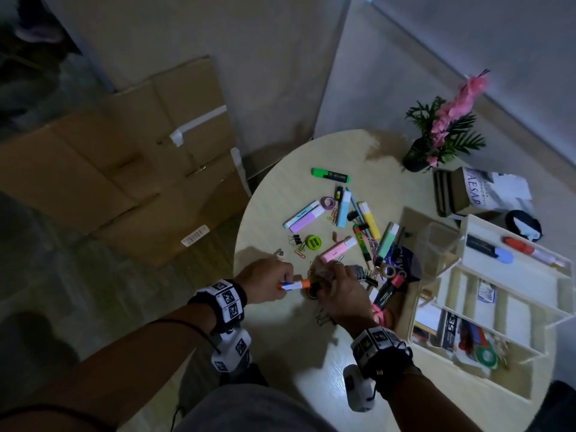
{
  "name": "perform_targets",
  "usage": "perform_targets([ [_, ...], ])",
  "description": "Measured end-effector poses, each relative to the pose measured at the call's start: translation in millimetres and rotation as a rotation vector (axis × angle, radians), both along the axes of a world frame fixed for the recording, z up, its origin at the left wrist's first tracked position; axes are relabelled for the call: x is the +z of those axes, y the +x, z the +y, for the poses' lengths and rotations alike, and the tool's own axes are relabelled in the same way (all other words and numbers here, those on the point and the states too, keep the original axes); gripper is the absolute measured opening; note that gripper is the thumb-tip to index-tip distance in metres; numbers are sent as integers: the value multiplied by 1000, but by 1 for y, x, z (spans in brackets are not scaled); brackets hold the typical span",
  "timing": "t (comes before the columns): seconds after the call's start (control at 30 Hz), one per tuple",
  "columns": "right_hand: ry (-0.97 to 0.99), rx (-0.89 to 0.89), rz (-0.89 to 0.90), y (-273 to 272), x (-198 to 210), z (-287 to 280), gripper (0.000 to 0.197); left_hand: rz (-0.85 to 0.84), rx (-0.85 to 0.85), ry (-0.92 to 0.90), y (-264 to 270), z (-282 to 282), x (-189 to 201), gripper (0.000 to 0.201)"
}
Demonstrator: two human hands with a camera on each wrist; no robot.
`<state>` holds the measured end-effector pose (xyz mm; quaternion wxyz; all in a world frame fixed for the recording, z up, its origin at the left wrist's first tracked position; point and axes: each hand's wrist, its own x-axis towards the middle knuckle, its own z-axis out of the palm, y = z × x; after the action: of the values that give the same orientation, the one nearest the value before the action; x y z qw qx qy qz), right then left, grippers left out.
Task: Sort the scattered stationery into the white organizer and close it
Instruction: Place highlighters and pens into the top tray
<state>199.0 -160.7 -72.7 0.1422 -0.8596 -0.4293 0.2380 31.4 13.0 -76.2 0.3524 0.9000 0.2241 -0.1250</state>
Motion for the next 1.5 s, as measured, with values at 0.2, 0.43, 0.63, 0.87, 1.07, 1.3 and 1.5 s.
perform_targets([
  [0.2, 142, -72, 67, 0, -14, 9, 38, -53, -11, -44, -4, 2, 10, 19],
  [0.43, 194, -241, 194, -1, 5, -2, 17, -161, -52, -113, 9, -4, 26, 21],
  [0.63, 344, -338, 174, 20, 47, -74, 14, -193, -147, -123, 54, -31, 39, 22],
  [0.87, 419, -438, 59, 80, 95, -201, 15, -255, -255, -156, 121, -103, 53, 18],
  [1.07, 417, -718, -7, 148, 84, -288, 10, -241, -256, -158, 163, -173, 60, 19],
  [1.3, 395, -791, 97, 179, 46, -311, 8, -203, -162, -104, 187, -217, 56, 21],
  [1.5, 281, -569, 217, 176, 26, -296, 10, -151, -101, -86, 194, -230, 53, 21],
])
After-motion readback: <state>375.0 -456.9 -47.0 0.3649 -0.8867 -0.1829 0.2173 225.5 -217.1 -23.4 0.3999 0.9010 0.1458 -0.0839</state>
